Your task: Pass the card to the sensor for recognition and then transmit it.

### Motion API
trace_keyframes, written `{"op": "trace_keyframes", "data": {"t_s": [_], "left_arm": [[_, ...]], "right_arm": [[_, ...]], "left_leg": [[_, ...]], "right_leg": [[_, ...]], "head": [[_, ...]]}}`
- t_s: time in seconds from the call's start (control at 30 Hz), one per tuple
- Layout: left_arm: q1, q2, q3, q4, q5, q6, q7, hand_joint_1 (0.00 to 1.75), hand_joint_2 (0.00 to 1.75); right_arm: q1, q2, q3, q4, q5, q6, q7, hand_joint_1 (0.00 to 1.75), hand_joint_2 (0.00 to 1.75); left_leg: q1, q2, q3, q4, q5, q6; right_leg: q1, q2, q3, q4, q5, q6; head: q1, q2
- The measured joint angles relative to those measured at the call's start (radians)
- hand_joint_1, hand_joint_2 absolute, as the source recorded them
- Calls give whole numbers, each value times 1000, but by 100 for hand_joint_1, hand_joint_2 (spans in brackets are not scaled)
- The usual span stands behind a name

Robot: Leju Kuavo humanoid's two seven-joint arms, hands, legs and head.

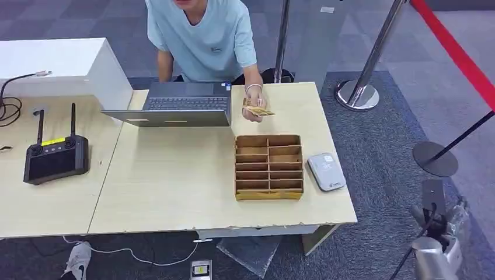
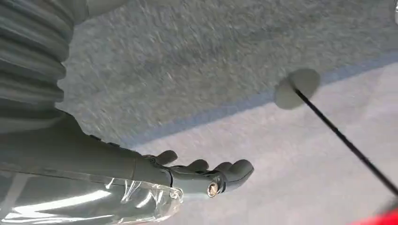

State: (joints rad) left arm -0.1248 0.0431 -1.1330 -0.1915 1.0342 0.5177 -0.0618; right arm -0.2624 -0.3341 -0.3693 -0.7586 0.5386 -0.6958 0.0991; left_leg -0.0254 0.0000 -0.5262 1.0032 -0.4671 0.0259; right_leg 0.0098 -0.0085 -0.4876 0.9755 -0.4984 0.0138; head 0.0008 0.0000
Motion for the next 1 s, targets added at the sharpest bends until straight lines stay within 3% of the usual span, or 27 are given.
{"op": "trace_keyframes", "data": {"t_s": [0.53, 0.8, 1.0], "left_arm": [[0, -5, 1, 0, 6, -3, 26, 0, 175], [0, -3, 1, 0, 5, -3, 19, 0, 175], [-2, 2, 1, 0, -6, -15, 19, 0, 175]], "right_arm": [[113, 1, 33, -572, 139, -2, 58, 0, 175], [118, -2, 144, -840, 240, -2, 111, 0, 175], [83, -49, 275, -966, 264, -1, 180, 0, 175]], "left_leg": [[0, 0, -1, 0, 0, 0], [0, 0, -1, 0, 0, 0], [0, 0, -1, 0, 0, 0]], "right_leg": [[0, 0, 0, 0, 0, 0], [0, 0, 0, 0, 0, 0], [0, 0, 0, 0, 0, 0]], "head": [[0, 0], [0, 0], [0, 0]]}}
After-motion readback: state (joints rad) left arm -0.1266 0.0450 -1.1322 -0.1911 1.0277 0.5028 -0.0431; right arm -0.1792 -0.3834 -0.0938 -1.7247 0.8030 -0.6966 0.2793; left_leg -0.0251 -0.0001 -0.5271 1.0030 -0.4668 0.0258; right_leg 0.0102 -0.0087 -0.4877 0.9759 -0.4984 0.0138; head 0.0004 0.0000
